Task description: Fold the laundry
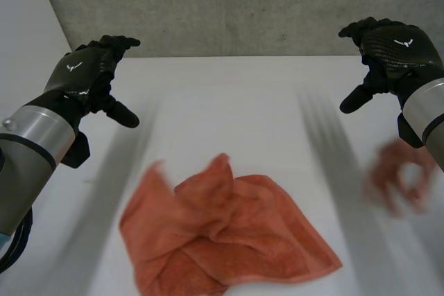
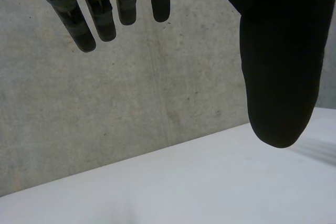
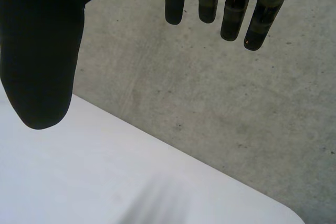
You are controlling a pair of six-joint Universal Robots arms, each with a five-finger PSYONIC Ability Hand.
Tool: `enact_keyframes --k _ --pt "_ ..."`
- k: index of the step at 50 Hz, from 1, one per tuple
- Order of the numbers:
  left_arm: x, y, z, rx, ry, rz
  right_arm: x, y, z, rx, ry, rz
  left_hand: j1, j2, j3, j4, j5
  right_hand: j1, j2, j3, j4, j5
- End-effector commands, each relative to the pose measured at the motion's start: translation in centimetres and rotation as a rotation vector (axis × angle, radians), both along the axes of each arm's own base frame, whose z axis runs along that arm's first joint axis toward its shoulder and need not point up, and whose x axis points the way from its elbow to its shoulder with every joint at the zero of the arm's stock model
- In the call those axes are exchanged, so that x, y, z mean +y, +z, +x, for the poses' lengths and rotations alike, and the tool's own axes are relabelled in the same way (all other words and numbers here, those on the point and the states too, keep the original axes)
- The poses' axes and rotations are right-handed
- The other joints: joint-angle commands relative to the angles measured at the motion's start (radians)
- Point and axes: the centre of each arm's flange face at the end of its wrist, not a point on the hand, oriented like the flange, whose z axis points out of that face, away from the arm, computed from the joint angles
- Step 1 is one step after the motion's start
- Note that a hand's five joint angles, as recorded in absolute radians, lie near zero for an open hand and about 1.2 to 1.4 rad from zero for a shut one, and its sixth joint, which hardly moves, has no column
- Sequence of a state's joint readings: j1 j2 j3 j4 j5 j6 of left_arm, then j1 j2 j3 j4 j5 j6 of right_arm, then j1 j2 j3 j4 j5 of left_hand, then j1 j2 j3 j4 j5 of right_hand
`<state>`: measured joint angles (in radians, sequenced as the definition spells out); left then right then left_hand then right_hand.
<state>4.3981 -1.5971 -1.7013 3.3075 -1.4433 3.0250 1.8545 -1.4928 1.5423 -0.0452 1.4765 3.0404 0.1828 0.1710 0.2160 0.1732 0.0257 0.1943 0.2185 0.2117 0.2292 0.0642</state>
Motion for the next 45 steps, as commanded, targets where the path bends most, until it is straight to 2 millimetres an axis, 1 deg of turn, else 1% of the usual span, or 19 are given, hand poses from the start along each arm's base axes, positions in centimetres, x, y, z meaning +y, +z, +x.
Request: enact_keyframes --k 1,11,16,18,19,20,21,24,26,27,29,32,34,35,37,40,42,43,45 --pt "-0.1 -0.2 0.0 -0.003 0.0 0.005 0.1 -0.5 0.5 0.006 0.05 0.017 -0.002 0.01 -0.035 0.008 -0.019 -0.02 -0.044 -0.037 -0.055 -0.064" --pt "-0.3 -0.6 -0.1 -0.014 0.0 0.019 0.1 -1.0 0.7 0.011 0.074 0.038 0.019 0.031 -0.014 0.028 0.001 -0.02 -0.044 -0.037 -0.055 -0.064" --pt "-0.6 -0.7 -0.2 -0.041 0.0 0.024 0.8 -2.0 1.4 0.08 0.163 0.097 0.039 0.051 0.006 0.049 0.022 -0.02 -0.044 -0.037 -0.055 -0.064" --pt "-0.7 -0.6 -0.2 -0.068 -0.003 0.025 2.7 -3.0 2.5 0.17 0.271 0.187 0.063 0.075 0.03 0.072 0.045 -0.02 -0.044 -0.037 -0.055 -0.064" --pt "-0.5 -0.6 -0.2 -0.11 -0.006 0.04 2.7 -3.0 2.5 0.171 0.272 0.188 0.072 0.084 0.039 0.081 0.054 -0.02 -0.044 -0.037 -0.055 -0.064" --pt "-0.5 -0.6 -0.2 -0.11 -0.006 0.04 3.6 -3.6 2.8 0.217 0.318 0.239 0.072 0.084 0.039 0.081 0.054 -0.02 -0.044 -0.037 -0.055 -0.064" --pt "-0.1 -0.8 -0.1 -0.161 -0.009 0.068 4.5 -4.1 2.9 0.261 0.354 0.29 0.072 0.084 0.039 0.081 0.054 -0.02 -0.044 -0.037 -0.055 -0.064" --pt "0.8 -1.5 0.2 -0.248 -0.024 0.133 5.3 -4.7 3.0 0.288 0.387 0.342 0.075 0.087 0.042 0.084 0.057 -0.02 -0.044 -0.037 -0.055 -0.064" --pt "1.2 -2.0 0.4 -0.28 -0.031 0.17 7.0 -5.8 3.3 0.315 0.432 0.423 0.095 0.107 0.062 0.105 0.078 -0.02 -0.044 -0.037 -0.055 -0.064" --pt "1.5 -2.5 0.7 -0.295 -0.033 0.206 7.0 -5.8 3.3 0.315 0.432 0.423 0.119 0.13 0.085 0.128 0.101 -0.02 -0.044 -0.037 -0.055 -0.064" --pt "1.9 -3.0 0.9 -0.303 -0.032 0.24 7.9 -7.1 3.2 0.323 0.449 0.469 0.122 0.134 0.089 0.131 0.104 -0.02 -0.044 -0.037 -0.055 -0.064" --pt "2.8 -3.9 1.3 -0.315 -0.032 0.288 8.1 -7.8 3.2 0.325 0.451 0.47 0.122 0.134 0.089 0.131 0.104 -0.02 -0.044 -0.037 -0.055 -0.064" --pt "3.2 -4.2 1.5 -0.317 -0.031 0.309 7.8 -9.4 3.5 0.318 0.452 0.436 0.122 0.134 0.089 0.131 0.104 -0.02 -0.044 -0.037 -0.055 -0.064" --pt "3.7 -4.4 1.8 -0.315 -0.027 0.326 7.8 -9.4 3.5 0.318 0.452 0.436 0.119 0.131 0.086 0.128 0.101 -0.02 -0.044 -0.037 -0.055 -0.064" --pt "4.3 -4.8 2.1 -0.312 -0.024 0.346 7.6 -10.6 4.5 0.314 0.467 0.362 0.113 0.125 0.08 0.123 0.096 -0.02 -0.044 -0.037 -0.055 -0.064" --pt "5.3 -5.2 2.5 -0.307 -0.019 0.367 7.5 -10.8 5.1 0.309 0.479 0.32 0.116 0.128 0.083 0.125 0.098 -0.02 -0.044 -0.037 -0.055 -0.064" --pt "5.7 -5.3 2.7 -0.306 -0.014 0.368 7.2 -11.1 6.3 0.304 0.509 0.277 0.116 0.128 0.083 0.125 0.098 -0.02 -0.044 -0.037 -0.055 -0.064" --pt "6.0 -5.3 2.8 -0.306 -0.008 0.367 7.2 -11.1 6.4 0.304 0.509 0.276 0.116 0.128 0.083 0.125 0.098 -0.02 -0.044 -0.037 -0.055 -0.064" --pt "6.2 -5.5 3.1 -0.307 0.002 0.374 6.5 -11.4 7.6 0.3 0.537 0.257 0.116 0.128 0.083 0.125 0.098 -0.02 -0.044 -0.037 -0.055 -0.064"
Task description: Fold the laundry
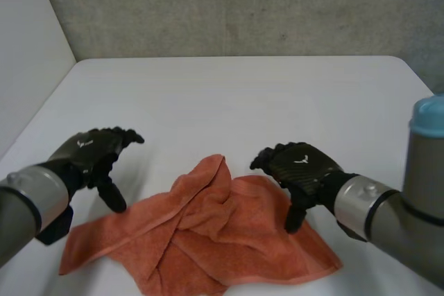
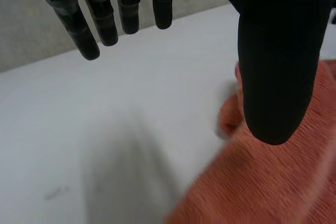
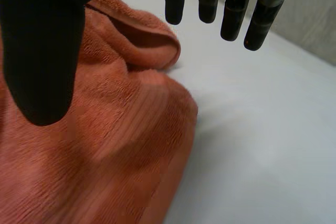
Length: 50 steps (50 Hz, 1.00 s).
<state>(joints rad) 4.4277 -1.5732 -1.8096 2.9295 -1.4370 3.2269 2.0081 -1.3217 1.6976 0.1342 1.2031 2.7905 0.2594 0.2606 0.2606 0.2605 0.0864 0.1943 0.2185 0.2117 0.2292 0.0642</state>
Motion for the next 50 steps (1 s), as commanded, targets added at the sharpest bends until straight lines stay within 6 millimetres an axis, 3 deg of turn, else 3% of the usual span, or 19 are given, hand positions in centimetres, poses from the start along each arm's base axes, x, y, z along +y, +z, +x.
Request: enact_keyframes --k 1,3,6,11,16,28,33,38,40,41,43,49,50 --pt "1.6 -0.8 1.1 0.0 0.035 0.025 -1.2 -0.9 2.9 -0.047 0.067 -0.08 0.042 0.041 0.041 0.041 0.041 -0.02 -0.044 -0.037 -0.055 -0.064" --pt "1.6 -1.2 1.4 -0.005 0.046 0.039 -2.2 -1.0 4.3 -0.058 0.091 -0.095 0.042 0.041 0.041 0.041 0.041 0.005 -0.019 -0.013 -0.03 -0.04" --pt "1.6 -2.2 2.2 -0.017 0.076 0.076 -3.0 -1.3 4.9 -0.06 0.097 -0.104 0.045 0.044 0.044 0.044 0.044 0.032 0.007 0.014 -0.003 -0.013" --pt "1.3 -3.5 3.3 -0.026 0.124 0.117 -6.4 -1.7 7.0 -0.083 0.107 -0.147 0.045 0.044 0.044 0.044 0.044 0.093 0.069 0.076 0.058 0.049" --pt "0.9 -4.5 3.6 -0.031 0.141 0.138 -8.0 -2.0 8.4 -0.117 0.148 -0.162 0.077 0.076 0.076 0.076 0.076 0.158 0.133 0.14 0.123 0.113" --pt "0.2 -6.6 3.9 -0.048 0.156 0.213 -9.3 -5.6 9.9 -0.117 0.21 -0.049 0.535 0.534 0.534 0.534 0.533 0.211 0.186 0.193 0.176 0.166" --pt "-0.4 -6.5 3.8 -0.055 0.149 0.175 -9.3 -6.5 10.4 -0.154 0.214 0.048 0.837 0.836 0.836 0.836 0.835 0.234 0.21 0.217 0.199 0.19" --pt "-0.9 -6.2 3.8 -0.072 0.137 0.136 -9.2 -6.4 11.2 -0.216 0.227 0.11 1.136 1.135 1.135 1.135 1.134 0.413 0.389 0.396 0.378 0.369" --pt "-1.2 -6.0 3.8 -0.076 0.132 0.123 -9.3 -6.3 11.5 -0.239 0.222 0.127 1.137 1.136 1.136 1.136 1.135 0.787 0.763 0.769 0.752 0.742" --pt "-1.4 -5.8 3.7 -0.077 0.13 0.11 -9.3 -6.3 11.5 -0.239 0.222 0.127 1.137 1.136 1.136 1.136 1.135 0.789 0.765 0.772 0.754 0.745" --pt "-1.8 -5.5 3.7 -0.075 0.128 0.089 -9.7 -5.8 11.8 -0.256 0.218 0.112 1.137 1.136 1.136 1.136 1.135 1.2 1.176 1.183 1.165 1.156" --pt "-4.2 -2.2 2.9 -0.046 0.114 -0.057 -10.9 -4.2 12.3 -0.292 0.202 0.06 1.137 1.136 1.136 1.136 1.135 1.202 1.178 1.185 1.167 1.157" --pt "-4.2 -2.2 2.9 -0.046 0.114 -0.057 -11.4 -3.1 12.4 -0.311 0.186 0.027 1.137 1.136 1.136 1.136 1.135 1.202 1.178 1.185 1.167 1.157"
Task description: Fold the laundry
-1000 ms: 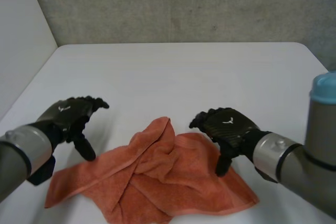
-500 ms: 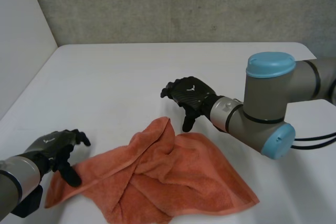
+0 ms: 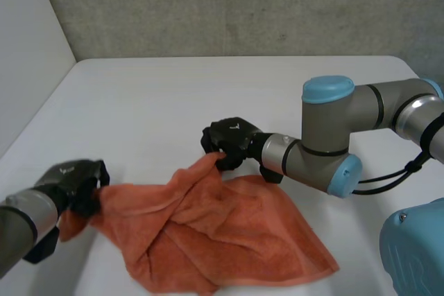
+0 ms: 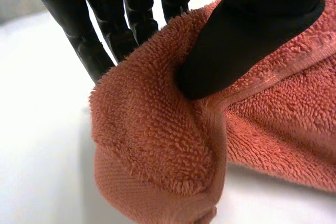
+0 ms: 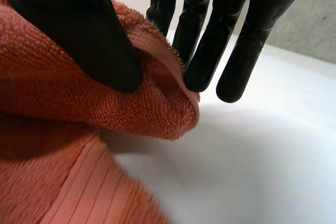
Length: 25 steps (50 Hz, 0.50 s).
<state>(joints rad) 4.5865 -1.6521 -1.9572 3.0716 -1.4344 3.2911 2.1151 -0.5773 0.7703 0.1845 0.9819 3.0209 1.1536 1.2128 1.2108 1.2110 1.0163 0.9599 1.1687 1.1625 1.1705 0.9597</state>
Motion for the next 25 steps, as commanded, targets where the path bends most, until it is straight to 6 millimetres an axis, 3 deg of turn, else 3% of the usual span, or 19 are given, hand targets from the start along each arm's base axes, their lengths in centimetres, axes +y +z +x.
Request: enact_keyframes --k 1,2,3,4,5,6,7,8,9,10,11,12,13,14,16,18,22,24,25 --pt "-2.6 4.0 -1.0 0.024 -0.025 -0.172 -2.3 4.1 0.7 -0.087 -0.084 -0.104 0.243 0.183 0.185 0.185 0.205 0.436 0.228 0.234 0.226 0.262" --pt "-3.4 5.8 -1.6 0.036 -0.039 -0.241 -2.3 4.1 0.7 -0.087 -0.085 -0.104 0.243 0.183 0.185 0.185 0.205 0.436 0.228 0.234 0.226 0.262" --pt "-3.4 5.8 -1.6 0.036 -0.039 -0.242 -3.0 6.3 0.7 -0.129 -0.132 -0.142 0.243 0.183 0.185 0.185 0.205 0.436 0.228 0.234 0.226 0.262" --pt "-4.3 7.9 -2.3 0.053 -0.057 -0.327 -3.7 9.1 0.3 -0.175 -0.192 -0.192 0.243 0.183 0.185 0.185 0.205 0.436 0.228 0.234 0.226 0.262" --pt "-5.2 10.3 -3.1 0.072 -0.073 -0.426 -3.7 9.1 0.3 -0.176 -0.192 -0.193 0.243 0.183 0.185 0.185 0.205 0.436 0.228 0.234 0.226 0.262" --pt "-5.2 10.4 -3.2 0.072 -0.074 -0.427 -4.3 12.4 -0.5 -0.231 -0.254 -0.261 0.243 0.183 0.185 0.185 0.205 0.436 0.228 0.234 0.226 0.262" --pt "-6.1 13.1 -3.9 0.1 -0.083 -0.537 -4.3 12.5 -0.5 -0.232 -0.255 -0.262 0.243 0.183 0.185 0.185 0.205 0.436 0.228 0.234 0.226 0.262" --pt "-7.0 15.6 -4.4 0.132 -0.087 -0.644 -4.8 15.9 -1.5 -0.296 -0.307 -0.343 0.243 0.183 0.185 0.185 0.205 0.436 0.228 0.234 0.226 0.262" --pt "-7.0 15.7 -4.4 0.132 -0.088 -0.645 -5.2 19.4 -2.9 -0.363 -0.358 -0.44 0.243 0.183 0.185 0.185 0.205 0.436 0.228 0.234 0.226 0.262" --pt "-7.4 18.1 -5.0 0.16 -0.101 -0.748 -5.2 19.4 -2.9 -0.364 -0.358 -0.441 0.243 0.183 0.185 0.185 0.205 0.436 0.228 0.234 0.226 0.262" --pt "-7.4 18.1 -5.0 0.16 -0.101 -0.749 -5.0 22.5 -4.3 -0.432 -0.388 -0.519 0.243 0.183 0.185 0.185 0.205 0.436 0.228 0.234 0.226 0.262" --pt "-7.5 20.3 -5.7 0.196 -0.113 -0.841 -4.0 25.5 -5.6 -0.495 -0.396 -0.596 0.243 0.183 0.185 0.185 0.205 0.436 0.228 0.234 0.226 0.262" --pt "-7.6 22.1 -5.9 0.229 -0.106 -0.922 -4.0 25.5 -5.6 -0.495 -0.397 -0.597 0.243 0.183 0.185 0.185 0.205 0.436 0.228 0.234 0.226 0.262" --pt "-7.6 22.1 -5.9 0.229 -0.106 -0.923 -2.5 28.1 -6.6 -0.55 -0.384 -0.668 0.243 0.183 0.185 0.185 0.205 0.436 0.228 0.234 0.226 0.262" --pt "-7.5 23.6 -6.1 0.285 -0.079 -1.013 -1.0 29.8 -7.2 -0.585 -0.368 -0.716 0.243 0.183 0.185 0.185 0.205 0.436 0.228 0.234 0.226 0.262" --pt "-7.6 23.7 -6.1 0.301 -0.062 -1.029 0.4 30.6 -7.7 -0.597 -0.344 -0.742 0.243 0.183 0.185 0.185 0.205 0.436 0.228 0.234 0.226 0.262" --pt "-7.8 22.2 -6.0 0.3 -0.041 -0.994 2.1 27.9 -7.9 -0.531 -0.296 -0.667 0.243 0.183 0.185 0.185 0.205 0.436 0.228 0.234 0.226 0.262" --pt "-7.8 19.0 -6.1 0.277 -0.042 -0.901 2.9 26.7 -7.8 -0.505 -0.285 -0.636 0.243 0.183 0.185 0.185 0.205 0.436 0.228 0.234 0.226 0.262" --pt "-7.8 18.9 -6.1 0.277 -0.042 -0.9 3.6 25.4 -7.9 -0.47 -0.275 -0.606 0.243 0.183 0.185 0.185 0.205 0.436 0.228 0.234 0.226 0.262"
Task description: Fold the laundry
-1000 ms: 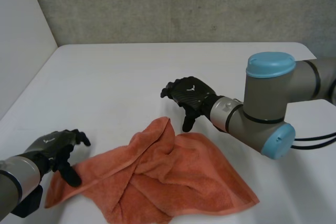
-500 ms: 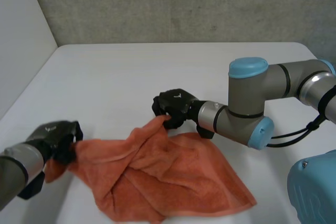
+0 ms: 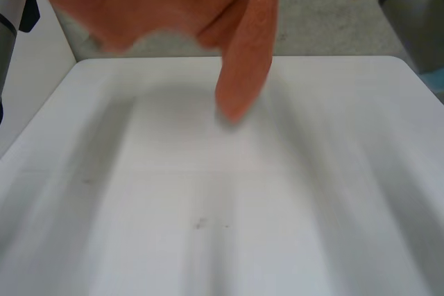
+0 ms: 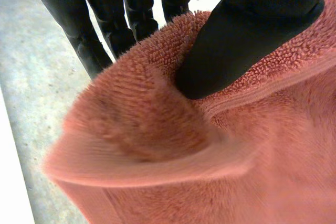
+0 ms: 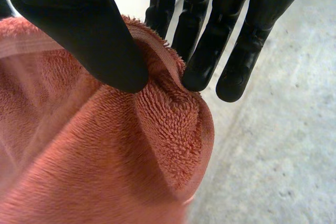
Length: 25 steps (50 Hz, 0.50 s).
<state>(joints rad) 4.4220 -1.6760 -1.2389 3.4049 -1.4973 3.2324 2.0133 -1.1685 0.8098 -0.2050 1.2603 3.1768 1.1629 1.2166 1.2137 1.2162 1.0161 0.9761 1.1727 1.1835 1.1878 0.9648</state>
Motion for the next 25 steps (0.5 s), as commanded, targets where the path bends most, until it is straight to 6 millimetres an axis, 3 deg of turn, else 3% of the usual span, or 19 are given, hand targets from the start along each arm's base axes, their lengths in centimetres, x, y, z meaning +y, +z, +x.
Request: enact_keyframes --k 1,2,3,4,5,6,7,8,9,10,11,12,14,15,16,20,22,23,25 --pt "-0.2 -6.0 -0.1 0.002 0.022 0.145 4.9 -3.5 -1.0 0.108 0.078 0.073 0.233 0.18 0.183 0.18 0.206 0.42 0.224 0.213 0.209 0.257" --pt "-0.2 -6.1 -0.1 0.002 0.022 0.145 5.3 -5.0 -1.2 0.144 0.076 0.112 0.233 0.18 0.183 0.18 0.206 0.42 0.224 0.213 0.209 0.257" --pt "-0.1 -8.1 0.0 -0.017 0.022 0.203 5.6 -7.1 -1.2 0.192 0.075 0.172 0.233 0.18 0.183 0.18 0.206 0.42 0.224 0.213 0.209 0.257" --pt "0.1 -10.7 0.0 -0.042 0.024 0.272 5.6 -7.2 -1.3 0.193 0.075 0.172 0.233 0.18 0.183 0.18 0.206 0.42 0.224 0.213 0.209 0.257" --pt "0.1 -10.7 0.0 -0.042 0.024 0.273 5.9 -9.3 -1.3 0.243 0.077 0.224 0.233 0.18 0.183 0.18 0.206 0.42 0.224 0.213 0.209 0.257" --pt "0.2 -13.4 0.1 -0.072 0.025 0.343 6.2 -11.5 -1.4 0.296 0.077 0.279 0.233 0.18 0.183 0.18 0.206 0.42 0.224 0.213 0.209 0.257" --pt "0.3 -15.9 0.2 -0.094 0.026 0.412 6.2 -11.6 -1.4 0.297 0.077 0.28 0.233 0.18 0.183 0.18 0.206 0.42 0.224 0.213 0.209 0.257" --pt "0.3 -15.9 0.2 -0.094 0.026 0.412 6.4 -13.9 -1.5 0.35 0.073 0.337 0.233 0.18 0.183 0.18 0.206 0.42 0.224 0.213 0.209 0.257" --pt "0.3 -18.4 0.2 -0.119 0.028 0.474 6.4 -14.0 -1.5 0.351 0.073 0.337 0.233 0.18 0.183 0.18 0.206 0.42 0.224 0.213 0.209 0.257" --pt "0.3 -20.6 0.2 -0.14 0.031 0.535 6.4 -16.9 -1.5 0.415 0.074 0.409 0.152 0.099 0.102 0.099 0.125 0.42 0.224 0.213 0.209 0.257" --pt "0.3 -20.6 0.2 -0.14 0.031 0.536 6.4 -19.9 -1.5 0.482 0.076 0.485 0.152 0.098 0.101 0.098 0.124 0.42 0.224 0.213 0.209 0.257" --pt "0.4 -22.4 0.2 -0.158 0.03 0.589 6.4 -20.0 -1.5 0.483 0.076 0.486 0.122 0.069 0.072 0.069 0.095 0.42 0.224 0.213 0.209 0.257" --pt "0.5 -23.6 0.2 -0.171 0.029 0.627 6.6 -24.7 -1.7 0.619 0.078 0.609 0.116 0.063 0.066 0.063 0.089 0.42 0.224 0.213 0.209 0.257" --pt "0.5 -24.3 0.3 -0.177 0.033 0.65 6.6 -24.7 -1.7 0.62 0.078 0.61 0.116 0.063 0.066 0.063 0.089 0.42 0.224 0.213 0.209 0.257" --pt "0.5 -24.3 0.3 -0.177 0.033 0.65 7.0 -26.1 -1.8 0.678 0.089 0.653 0.116 0.063 0.066 0.063 0.089 0.42 0.224 0.213 0.209 0.257" --pt "0.3 -24.3 0.7 -0.174 0.045 0.654 8.1 -26.6 -1.6 0.737 0.123 0.681 0.119 0.066 0.068 0.066 0.091 0.342 0.145 0.135 0.13 0.179" --pt "0.3 -23.9 0.8 -0.168 0.047 0.643 7.6 -26.1 -1.6 0.722 0.109 0.661 0.119 0.066 0.068 0.066 0.091 -0.505 -0.702 -0.713 -0.717 -0.669" --pt "0.2 -23.1 0.9 -0.16 0.051 0.623 7.6 -26.1 -1.6 0.722 0.109 0.661 0.119 0.066 0.068 0.066 0.091 -0.509 -0.706 -0.717 -0.721 -0.673" --pt "0.2 -22.4 1.2 -0.151 0.058 0.603 6.8 -24.2 -1.6 0.68 0.084 0.589 0.119 0.066 0.068 0.066 0.091 -0.548 -0.744 -0.755 -0.759 -0.711"
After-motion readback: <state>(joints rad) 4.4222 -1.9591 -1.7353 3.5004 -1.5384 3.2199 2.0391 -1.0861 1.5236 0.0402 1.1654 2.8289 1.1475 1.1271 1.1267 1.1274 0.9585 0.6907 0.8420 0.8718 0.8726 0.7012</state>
